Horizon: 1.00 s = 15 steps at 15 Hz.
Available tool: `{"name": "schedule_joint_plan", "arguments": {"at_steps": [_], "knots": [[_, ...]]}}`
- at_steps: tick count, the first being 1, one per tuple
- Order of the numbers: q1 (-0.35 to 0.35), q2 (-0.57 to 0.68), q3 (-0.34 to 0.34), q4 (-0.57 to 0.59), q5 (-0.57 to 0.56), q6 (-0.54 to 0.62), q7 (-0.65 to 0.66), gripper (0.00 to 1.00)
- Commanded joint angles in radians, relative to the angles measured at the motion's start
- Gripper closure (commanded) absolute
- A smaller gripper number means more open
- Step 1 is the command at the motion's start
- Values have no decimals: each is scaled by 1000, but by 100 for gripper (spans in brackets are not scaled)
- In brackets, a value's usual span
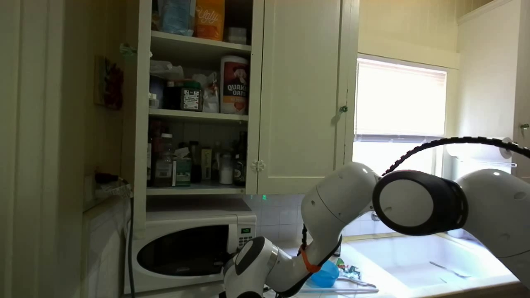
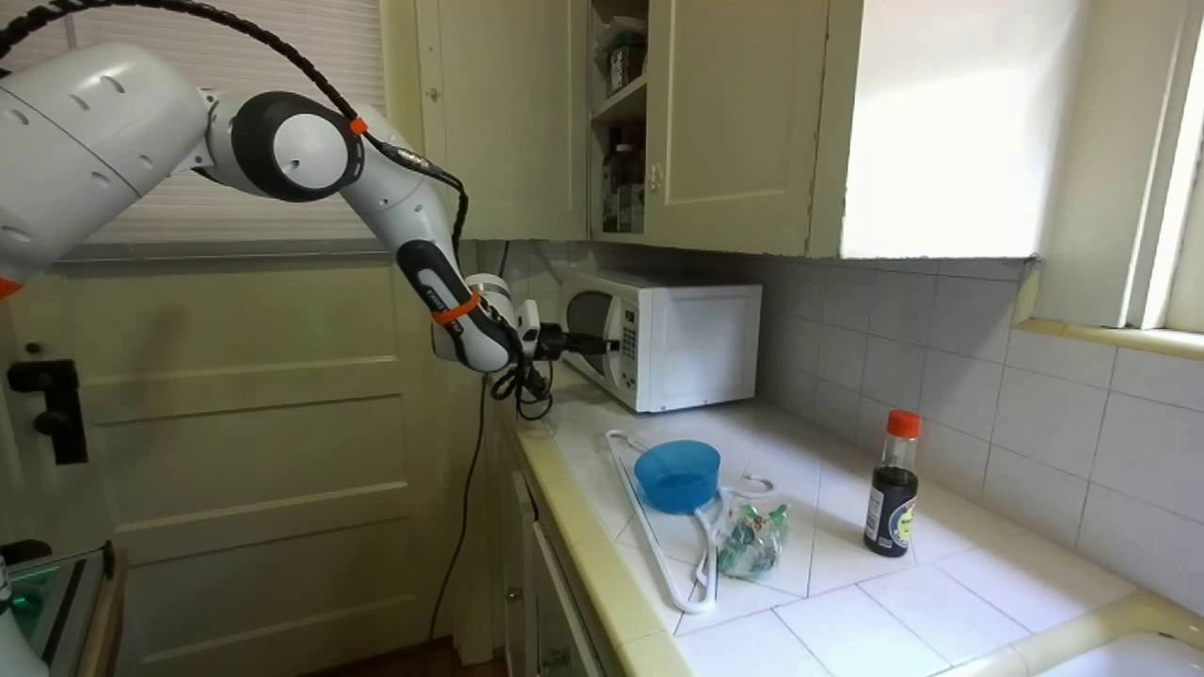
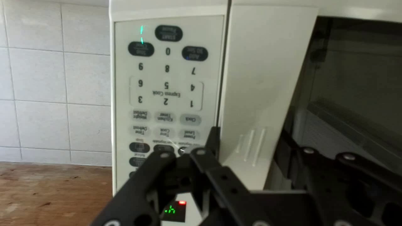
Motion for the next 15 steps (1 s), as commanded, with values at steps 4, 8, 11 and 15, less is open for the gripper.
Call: {"name": "schedule_joint_plan", "arguments": {"at_steps": [4, 8, 11, 15], "knots": [[43, 37, 27, 11, 65, -29, -75, 84], [91, 54, 34, 10, 35, -55, -108, 84], [105, 56, 30, 5, 6, -61, -121, 84], [113, 59, 32, 5, 0, -74, -120, 84]]}}
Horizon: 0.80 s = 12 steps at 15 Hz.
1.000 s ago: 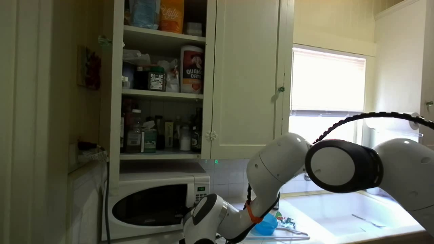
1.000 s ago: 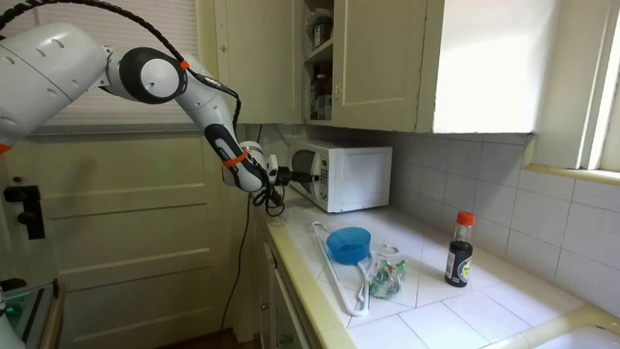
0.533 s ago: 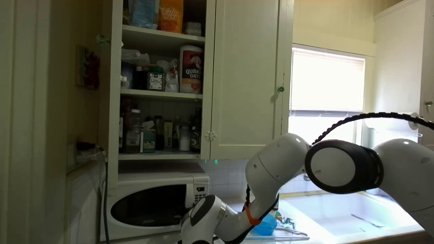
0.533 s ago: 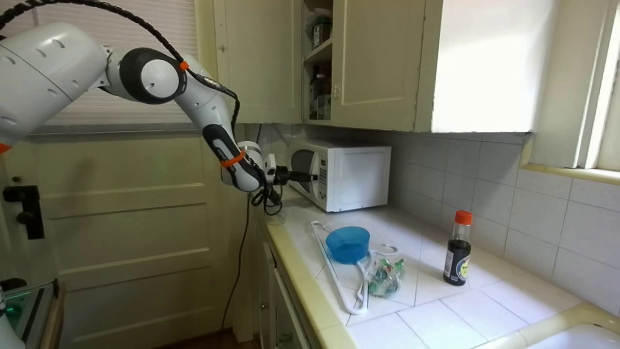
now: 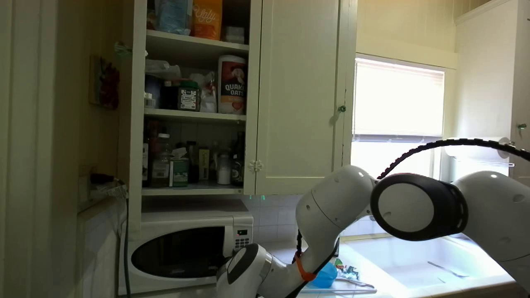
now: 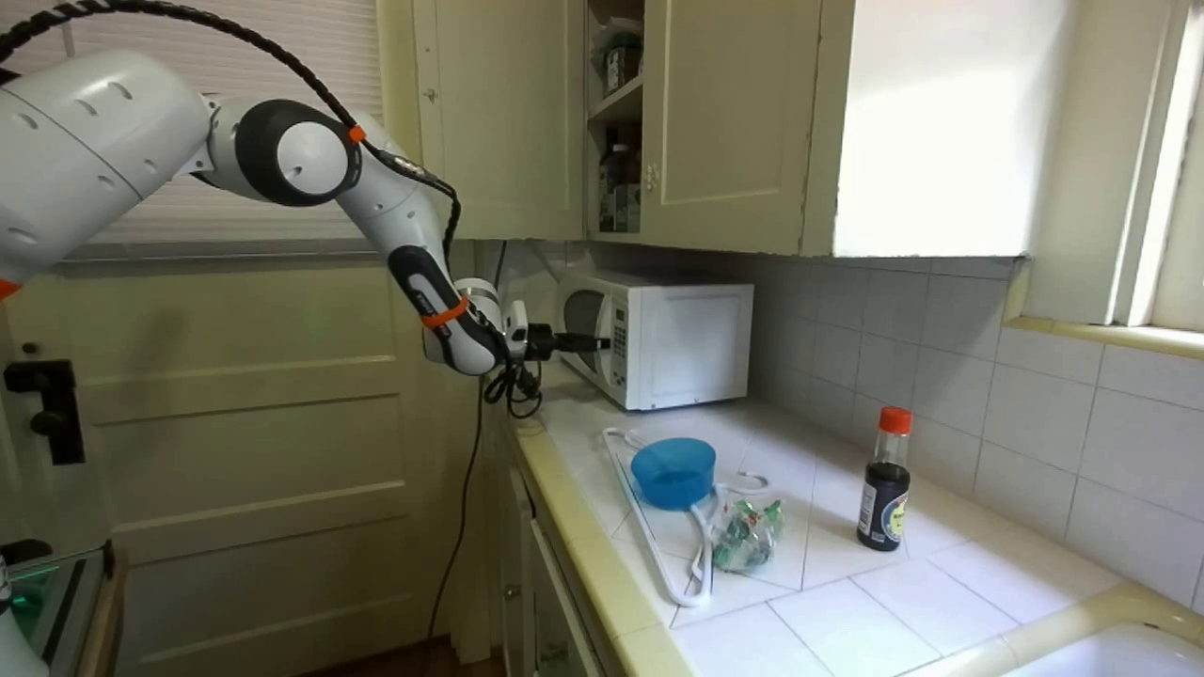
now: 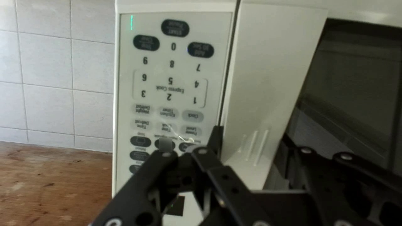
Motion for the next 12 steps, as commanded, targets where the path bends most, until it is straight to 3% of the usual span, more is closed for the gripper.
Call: {"name": "schedule_joint_plan", "arguments": {"at_steps": [1, 5, 6, 8, 11, 12], "knots": [[70, 43, 28, 6, -37, 11, -58, 84], [74, 44, 28, 3, -32, 2, -65, 84], [77, 45, 28, 3, -28, -5, -72, 34], [81, 50, 29, 6, -25, -11, -107, 29], [101, 83, 37, 39, 49, -101, -179, 4], [116, 101, 39, 55, 88, -161, -212, 0]]}}
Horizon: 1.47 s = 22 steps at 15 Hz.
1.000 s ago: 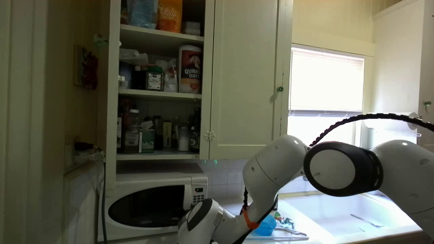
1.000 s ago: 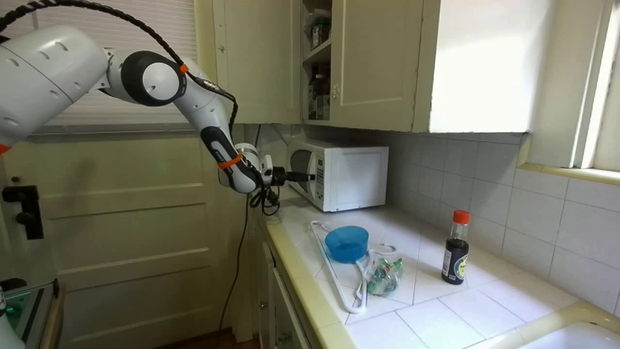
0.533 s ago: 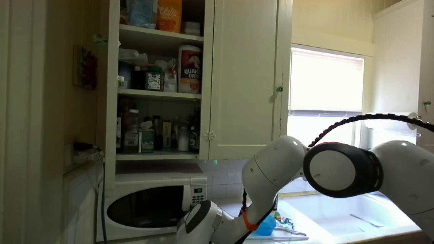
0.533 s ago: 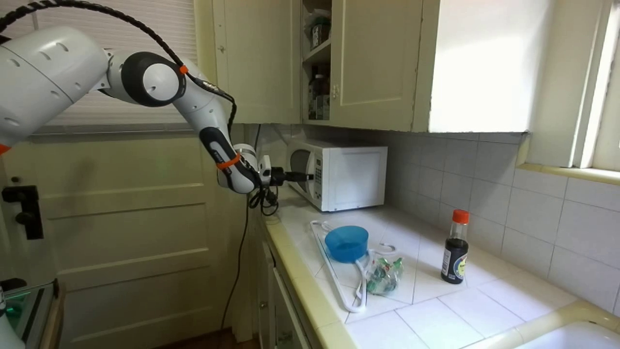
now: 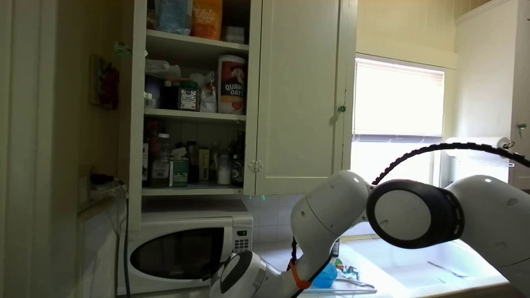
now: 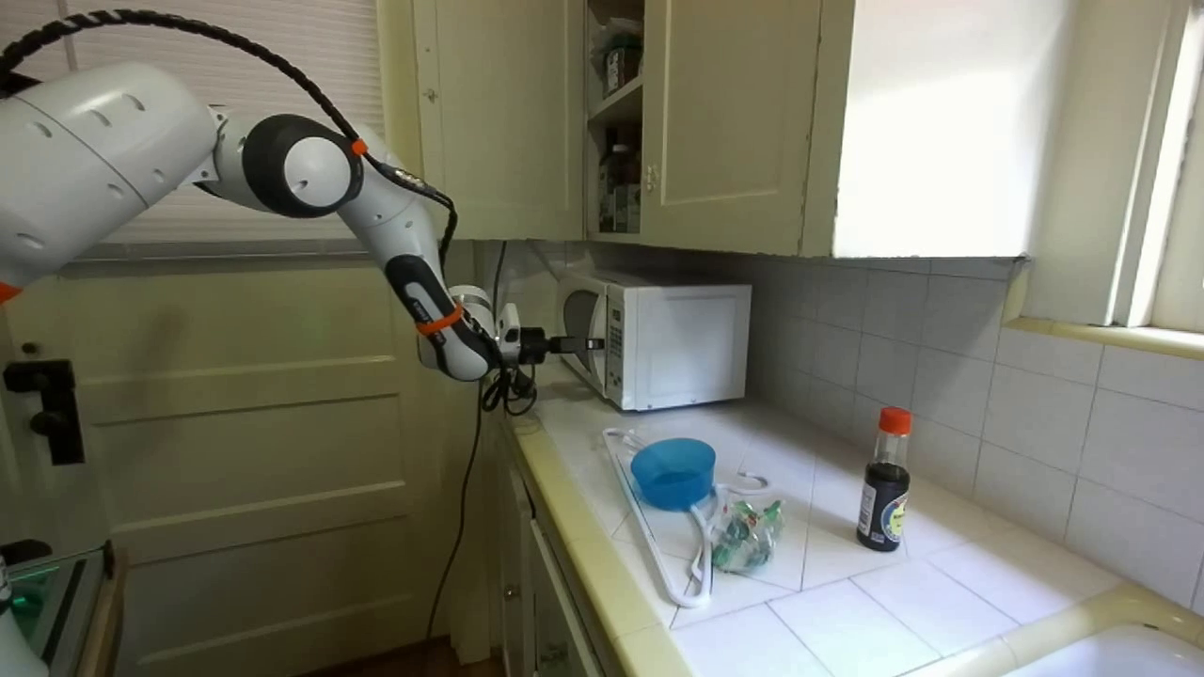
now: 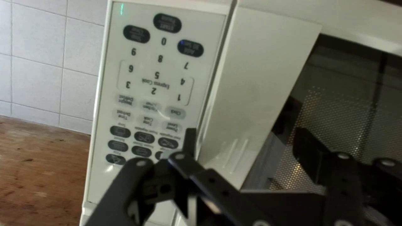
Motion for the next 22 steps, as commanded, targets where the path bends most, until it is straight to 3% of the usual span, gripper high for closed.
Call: {"name": "schedule_joint_plan", "arguments": {"at_steps": [1, 4, 9, 12, 20, 22], "knots": [[108, 86, 45, 41, 165, -227, -122, 0], [196, 170, 90, 132, 357, -476, -180, 0], [292, 222, 99, 204, 420, -550, -175, 0], [294, 174, 74, 120, 324, -449, -86, 0], [259, 108, 58, -50, 190, -437, -16, 0], [253, 119, 54, -49, 193, -508, -8, 0]]}}
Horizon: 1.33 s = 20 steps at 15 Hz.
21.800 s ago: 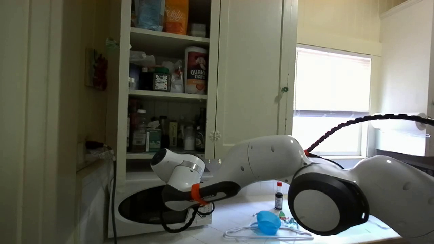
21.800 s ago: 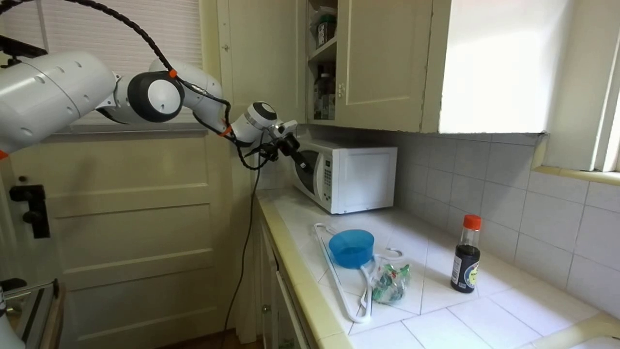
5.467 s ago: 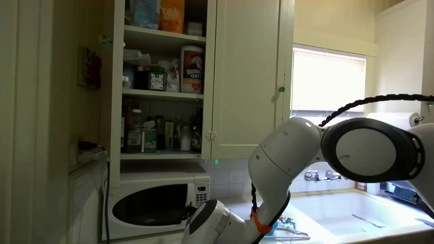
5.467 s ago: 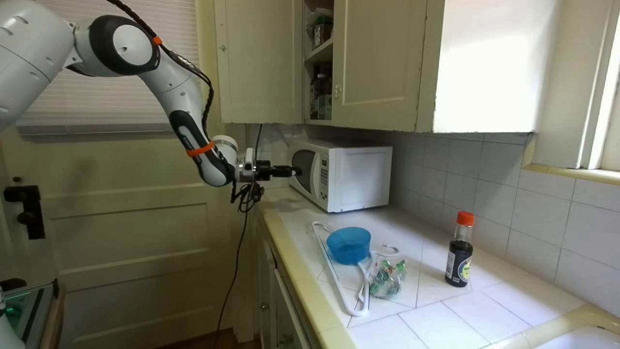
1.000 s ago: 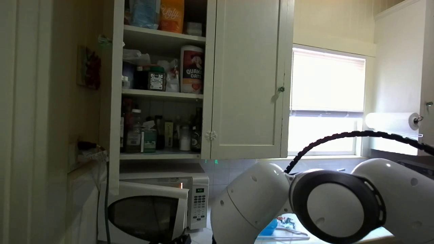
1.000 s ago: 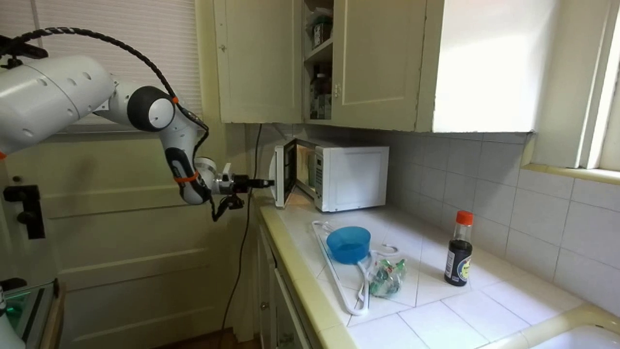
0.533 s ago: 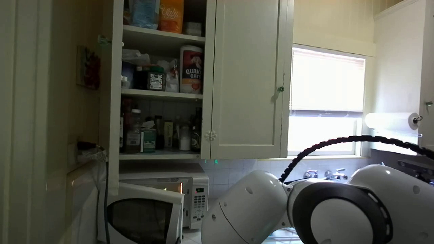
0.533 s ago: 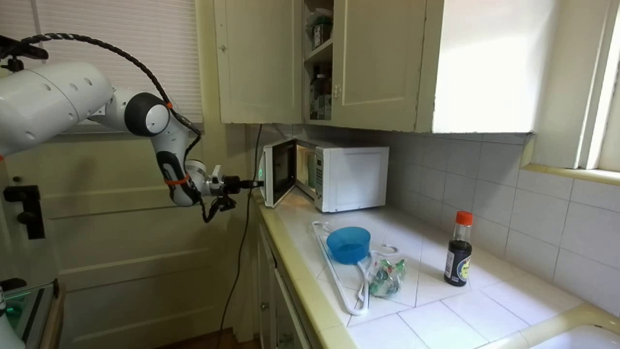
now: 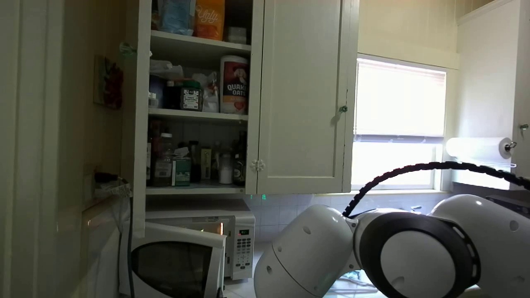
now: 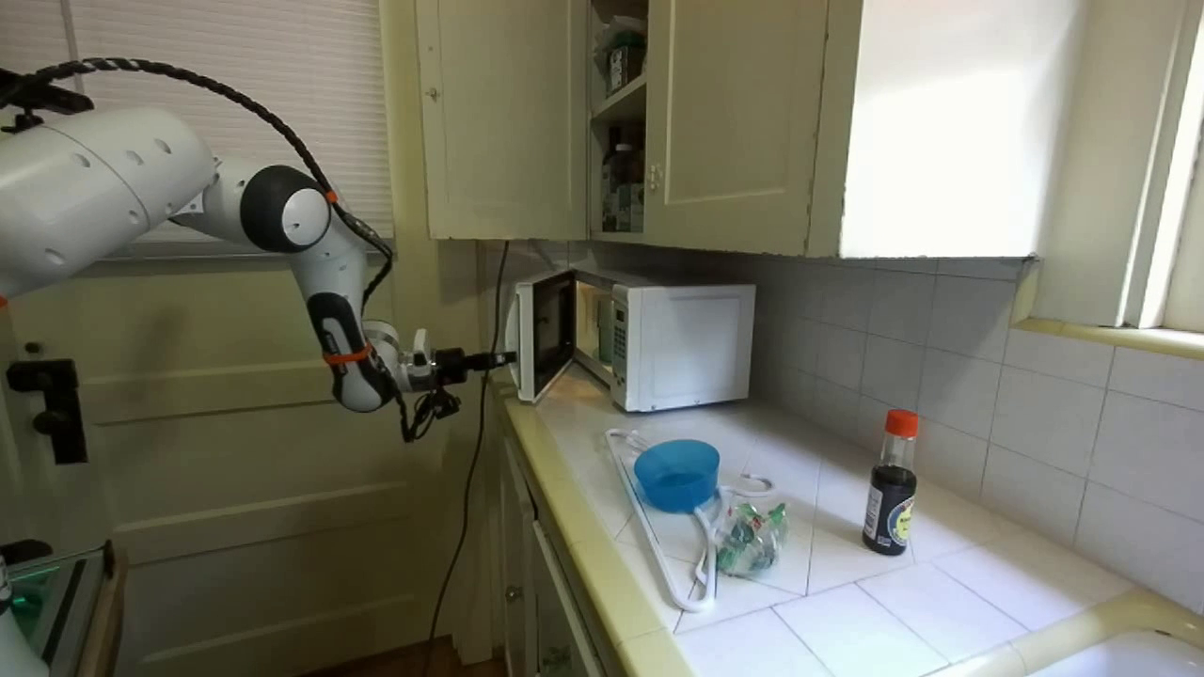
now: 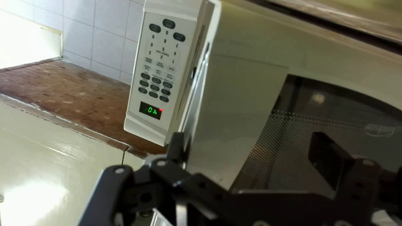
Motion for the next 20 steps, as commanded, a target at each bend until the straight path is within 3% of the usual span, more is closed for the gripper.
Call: {"name": "schedule_joint_plan", "arguments": {"at_steps": [1, 3, 7, 12, 15, 20], "knots": [[-22, 8, -6, -15, -36, 6, 26, 0], [-19, 30, -10, 4, -11, -56, 34, 0], [-43, 17, 10, -39, -26, -25, 154, 0], [-57, -64, 28, -234, -101, 52, 376, 0], [-58, -117, 50, -359, -118, 27, 415, 0], [-117, -273, 68, -625, -97, 13, 457, 0]]}}
